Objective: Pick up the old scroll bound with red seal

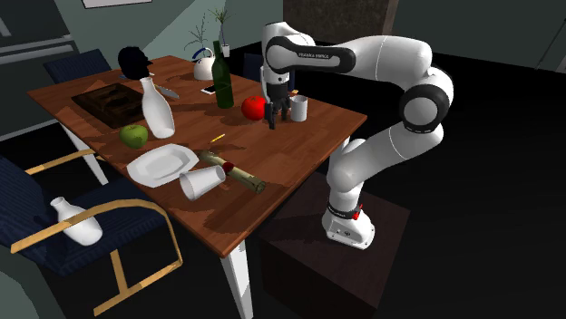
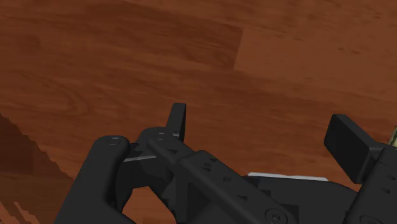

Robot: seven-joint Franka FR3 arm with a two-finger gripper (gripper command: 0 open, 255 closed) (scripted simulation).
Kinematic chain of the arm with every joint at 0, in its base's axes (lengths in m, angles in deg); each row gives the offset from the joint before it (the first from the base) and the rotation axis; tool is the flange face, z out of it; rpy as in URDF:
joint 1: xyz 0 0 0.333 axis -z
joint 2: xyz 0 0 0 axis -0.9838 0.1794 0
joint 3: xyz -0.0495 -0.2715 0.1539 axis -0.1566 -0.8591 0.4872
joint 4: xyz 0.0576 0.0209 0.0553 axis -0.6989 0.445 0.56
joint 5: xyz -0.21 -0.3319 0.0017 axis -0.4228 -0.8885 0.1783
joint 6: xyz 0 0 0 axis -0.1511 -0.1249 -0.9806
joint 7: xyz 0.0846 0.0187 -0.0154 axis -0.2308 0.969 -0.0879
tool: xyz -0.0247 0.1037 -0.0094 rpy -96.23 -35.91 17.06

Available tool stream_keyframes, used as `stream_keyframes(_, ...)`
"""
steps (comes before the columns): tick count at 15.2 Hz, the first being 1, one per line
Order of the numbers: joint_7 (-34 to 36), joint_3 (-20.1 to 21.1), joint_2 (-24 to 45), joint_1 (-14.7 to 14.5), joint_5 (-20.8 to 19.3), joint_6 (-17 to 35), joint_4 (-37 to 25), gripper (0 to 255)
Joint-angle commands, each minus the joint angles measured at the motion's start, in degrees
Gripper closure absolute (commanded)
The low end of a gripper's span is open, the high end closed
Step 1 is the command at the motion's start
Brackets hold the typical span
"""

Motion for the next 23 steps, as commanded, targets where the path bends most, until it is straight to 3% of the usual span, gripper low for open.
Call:
stream_keyframes(1,0.0,0.0,0.0,0.0,0.0,0.0,0.0,0)
stream_keyframes(15,15.5,14.7,6.5,-7.2,14.4,15.5,3.0,0)
stream_keyframes(19,19.2,18.6,10.3,-8.6,17.0,20.0,1.6,0)
stream_keyframes(23,18.6,19.1,10.8,-8.8,17.5,23.1,4.3,0)
